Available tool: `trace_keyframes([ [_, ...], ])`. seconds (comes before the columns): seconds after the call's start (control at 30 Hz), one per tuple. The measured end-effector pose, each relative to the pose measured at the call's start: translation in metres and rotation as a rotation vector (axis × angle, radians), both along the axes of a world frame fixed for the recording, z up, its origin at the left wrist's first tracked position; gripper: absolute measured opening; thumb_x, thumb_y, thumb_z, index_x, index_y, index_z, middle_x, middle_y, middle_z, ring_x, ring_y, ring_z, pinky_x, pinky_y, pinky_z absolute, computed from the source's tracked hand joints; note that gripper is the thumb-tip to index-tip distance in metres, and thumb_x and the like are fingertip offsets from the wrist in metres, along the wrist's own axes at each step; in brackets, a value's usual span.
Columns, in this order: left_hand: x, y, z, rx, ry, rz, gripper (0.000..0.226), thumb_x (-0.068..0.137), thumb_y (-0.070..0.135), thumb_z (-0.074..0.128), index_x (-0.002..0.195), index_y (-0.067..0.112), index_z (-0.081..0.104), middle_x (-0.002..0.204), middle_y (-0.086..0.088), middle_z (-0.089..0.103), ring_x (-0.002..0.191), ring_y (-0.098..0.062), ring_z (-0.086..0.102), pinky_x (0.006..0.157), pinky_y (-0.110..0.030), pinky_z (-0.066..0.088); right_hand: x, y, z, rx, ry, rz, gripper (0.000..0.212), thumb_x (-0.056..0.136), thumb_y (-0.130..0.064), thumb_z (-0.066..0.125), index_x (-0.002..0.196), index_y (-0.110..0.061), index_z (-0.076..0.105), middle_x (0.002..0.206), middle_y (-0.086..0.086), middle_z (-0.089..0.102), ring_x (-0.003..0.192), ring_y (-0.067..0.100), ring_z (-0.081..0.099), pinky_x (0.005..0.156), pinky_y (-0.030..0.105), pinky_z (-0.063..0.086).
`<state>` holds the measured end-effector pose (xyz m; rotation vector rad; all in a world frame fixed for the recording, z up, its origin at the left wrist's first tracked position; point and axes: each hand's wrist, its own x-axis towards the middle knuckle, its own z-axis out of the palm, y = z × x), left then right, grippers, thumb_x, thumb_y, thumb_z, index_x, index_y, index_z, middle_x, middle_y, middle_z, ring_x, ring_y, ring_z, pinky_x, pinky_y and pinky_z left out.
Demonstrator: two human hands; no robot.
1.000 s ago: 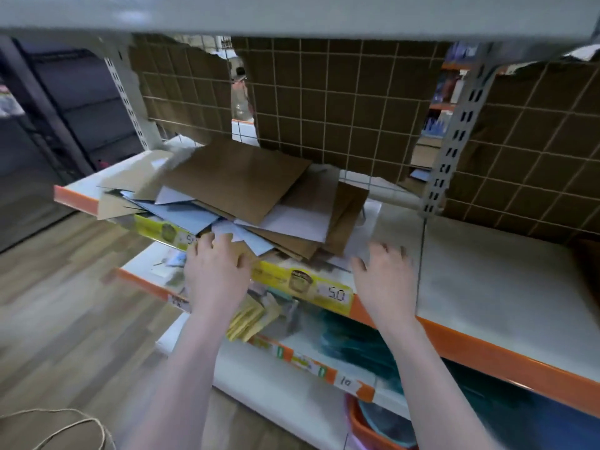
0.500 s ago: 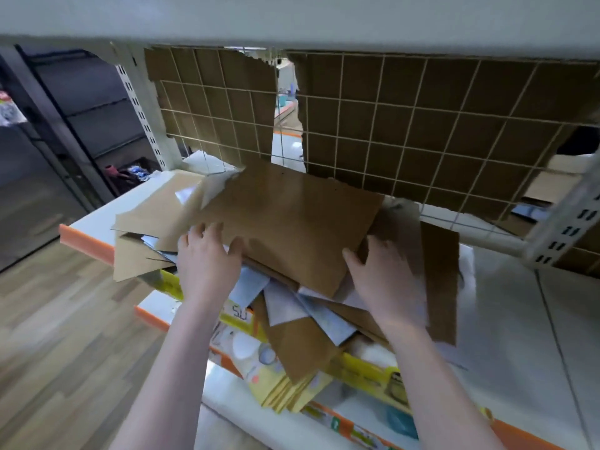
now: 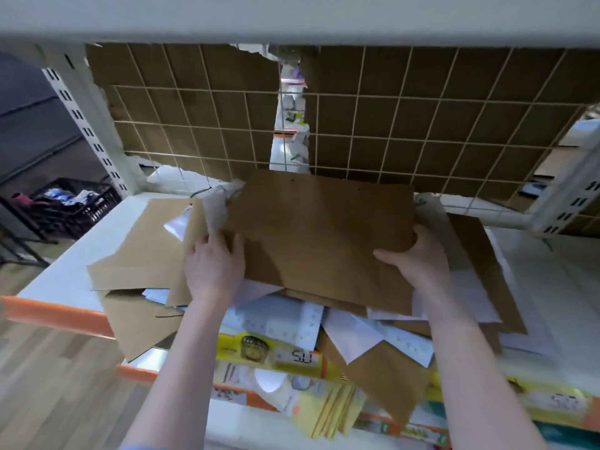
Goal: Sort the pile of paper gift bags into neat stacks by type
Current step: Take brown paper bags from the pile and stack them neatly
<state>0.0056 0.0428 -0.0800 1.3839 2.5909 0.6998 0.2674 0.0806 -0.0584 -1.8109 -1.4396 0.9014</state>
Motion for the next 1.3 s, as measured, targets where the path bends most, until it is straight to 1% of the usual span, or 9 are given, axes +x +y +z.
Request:
trace_keyframes([
  [0.17,-0.013,0.009,0.006,0.107,-0.087,-0.008,0.045,0.089,0.034,0.057,0.114,-0.004,0.053,0.115,-0.028,0.059,0.109,-0.043,0.052,0.092,-0.042,0.036,0.019,0.000,0.004,0.033,0.039,-0.096,0.075,0.075,-0.016,0.077,0.140,-0.017,0.038,0.137,0.009,0.049,0.123,0.029,0.048,0.099,0.041,0.042],
  [0.3,-0.020,0.016,0.010,0.213,-0.413,0.053,0.052,0.075,0.029,0.075,0.113,-0.001,0.055,0.107,-0.020,0.064,0.102,-0.038,0.057,0.075,-0.037,0.042,0.026,0.000,-0.004,0.022,0.116,-0.136,0.079,0.074,-0.014,0.077,0.141,-0.025,0.036,0.137,0.005,0.048,0.124,0.028,0.048,0.102,0.050,0.041],
  [0.47,-0.024,0.011,0.012,0.332,-0.597,0.005,0.015,0.082,0.011,0.065,0.096,0.010,0.061,0.088,-0.010,0.060,0.084,-0.027,0.056,0.074,-0.040,0.046,0.029,0.004,-0.013,0.032,0.125,-0.177,0.083,0.074,-0.008,0.076,0.143,-0.023,0.033,0.141,0.008,0.046,0.128,0.029,0.044,0.106,0.049,0.038],
  [0.63,-0.038,-0.001,0.012,0.456,-0.710,0.021,0.029,0.090,0.004,0.046,0.082,0.032,0.048,0.092,-0.013,0.066,0.080,-0.031,0.068,0.074,-0.043,0.056,0.030,0.005,-0.017,0.050,0.137,-0.182,0.082,0.077,-0.003,0.072,0.144,-0.026,0.031,0.142,0.007,0.044,0.130,0.029,0.042,0.107,0.051,0.036],
  [0.8,-0.057,-0.016,0.017,0.475,-0.815,0.056,0.019,0.093,0.003,0.046,0.107,0.016,0.048,0.078,-0.013,0.068,0.046,-0.020,0.065,0.044,-0.027,0.053,0.028,0.005,-0.017,0.050,0.092,-0.185,0.079,0.078,-0.005,0.070,0.144,-0.026,0.032,0.143,0.007,0.044,0.131,0.030,0.041,0.108,0.048,0.034],
  [0.93,-0.072,-0.033,0.011,0.342,-0.861,0.036,0.048,0.078,-0.002,0.070,0.116,0.017,0.048,0.087,-0.013,0.069,0.062,-0.019,0.065,0.069,-0.036,0.058,0.026,0.002,-0.018,0.067,0.044,-0.188,0.079,0.079,-0.010,0.070,0.145,-0.027,0.030,0.144,0.007,0.042,0.131,0.031,0.041,0.107,0.051,0.035],
  [1.1,-0.073,-0.056,0.014,0.320,-0.919,-0.079,0.081,0.075,-0.012,0.068,0.134,0.033,0.035,0.074,-0.006,0.064,0.060,-0.007,0.064,0.056,-0.020,0.052,0.022,-0.006,-0.020,0.106,0.031,-0.180,0.073,0.081,-0.015,0.068,0.141,-0.035,0.031,0.141,0.003,0.046,0.129,0.029,0.044,0.104,0.052,0.038],
  [1.23,-0.075,-0.063,0.017,0.392,-0.925,-0.081,0.084,0.082,-0.010,0.059,0.141,0.041,0.027,0.070,-0.003,0.065,0.074,-0.020,0.064,0.073,-0.029,0.049,0.017,-0.011,-0.019,0.168,0.175,-0.193,0.060,0.086,-0.021,0.061,0.139,-0.037,0.036,0.140,-0.002,0.048,0.128,0.024,0.045,0.106,0.050,0.037],
  [1.3,-0.075,-0.068,0.016,0.451,-0.957,-0.101,0.077,0.086,-0.008,0.054,0.142,0.039,0.027,0.072,-0.002,0.064,0.070,-0.019,0.069,0.076,-0.029,0.047,0.015,-0.015,-0.019,0.191,0.264,-0.211,0.055,0.087,-0.022,0.056,0.138,-0.038,0.040,0.139,-0.004,0.049,0.128,0.022,0.045,0.106,0.049,0.036],
])
